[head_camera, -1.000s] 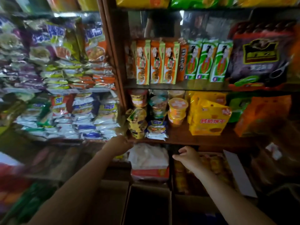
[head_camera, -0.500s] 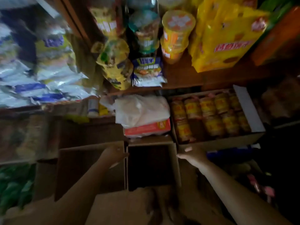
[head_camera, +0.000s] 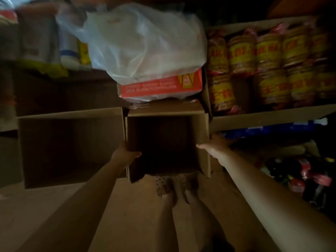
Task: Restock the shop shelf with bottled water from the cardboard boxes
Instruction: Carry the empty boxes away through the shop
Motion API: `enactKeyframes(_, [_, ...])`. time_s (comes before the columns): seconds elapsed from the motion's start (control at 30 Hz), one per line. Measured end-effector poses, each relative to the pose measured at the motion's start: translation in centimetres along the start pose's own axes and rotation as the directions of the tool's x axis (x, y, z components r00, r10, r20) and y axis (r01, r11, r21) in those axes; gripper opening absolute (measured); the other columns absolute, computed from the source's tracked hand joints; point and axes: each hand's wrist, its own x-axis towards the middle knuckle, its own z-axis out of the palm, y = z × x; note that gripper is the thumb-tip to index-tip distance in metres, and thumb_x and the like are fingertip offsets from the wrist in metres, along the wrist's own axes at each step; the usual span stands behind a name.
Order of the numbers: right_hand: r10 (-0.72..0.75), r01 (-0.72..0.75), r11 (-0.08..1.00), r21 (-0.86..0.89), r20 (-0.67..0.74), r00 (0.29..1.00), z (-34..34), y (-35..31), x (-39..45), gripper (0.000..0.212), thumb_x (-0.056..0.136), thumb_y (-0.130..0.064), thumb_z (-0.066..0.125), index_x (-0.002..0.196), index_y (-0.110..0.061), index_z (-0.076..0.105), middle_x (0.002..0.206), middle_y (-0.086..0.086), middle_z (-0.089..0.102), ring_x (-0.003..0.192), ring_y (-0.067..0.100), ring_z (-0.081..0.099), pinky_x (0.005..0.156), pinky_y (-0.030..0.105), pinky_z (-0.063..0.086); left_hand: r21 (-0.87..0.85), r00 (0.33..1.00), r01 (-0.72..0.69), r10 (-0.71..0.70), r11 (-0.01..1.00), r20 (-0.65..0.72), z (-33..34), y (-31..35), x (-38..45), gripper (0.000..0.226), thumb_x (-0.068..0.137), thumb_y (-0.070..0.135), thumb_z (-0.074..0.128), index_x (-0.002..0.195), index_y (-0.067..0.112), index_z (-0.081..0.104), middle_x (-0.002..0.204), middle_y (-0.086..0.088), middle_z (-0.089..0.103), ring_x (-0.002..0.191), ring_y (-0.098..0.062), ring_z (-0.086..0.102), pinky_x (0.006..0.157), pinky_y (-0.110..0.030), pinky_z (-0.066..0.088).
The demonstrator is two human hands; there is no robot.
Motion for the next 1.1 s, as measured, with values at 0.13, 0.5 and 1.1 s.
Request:
enactKeyframes(0.13, [-0.032,0.03,0.999,-0.03,-0.058,0.998,1.4,1.3,2.2,0.049,0.094,-0.011,0.054,0.14,-0.013,0.038,0.136,0.012,0.049,0.12,0.031,0.051,0.091,0.036,0.045,0.108,0.999,-0.007,0.012,0.994,-0.047,0.9,-1.7,2.1,0.048,0.087,0.013,0.059,0.133,0.012,0.046,0.116,-0.012,0.061,0.094,-0.025,0.06,0.076,-0.033,0.049])
enactKeyframes(0.5, [-0.07,0.057,0.987,-0.149,-0.082,0.994,-1.2,-1.1,-3.5,0.02,0.095,-0.014,0.048,0.107,-0.002,0.059,0.105,0.016,0.061,0.102,0.034,0.06,0.087,0.042,0.051,0.178,1.0,-0.016,0.017,0.984,-0.004,-1.6,0.2,-2.7,0.034,0.089,0.005,0.052,0.123,0.002,0.053,0.104,-0.015,0.061,0.098,-0.03,0.059,0.083,-0.035,0.047])
enactKeyframes(1.1, [-0.372,0.346,0.804,-0.485,0.044,0.927,-8.9,-8.3,-31.0,0.051,0.092,-0.015,0.057,0.139,-0.01,0.039,0.135,0.011,0.044,0.119,0.028,0.046,0.078,0.034,0.041,-0.291,0.99,-0.119,0.135,0.949,0.037,-13.2,-1.7,-29.7,0.037,0.087,-0.007,0.05,0.119,0.011,0.052,0.108,-0.013,0.059,0.093,-0.027,0.062,0.083,-0.043,0.057])
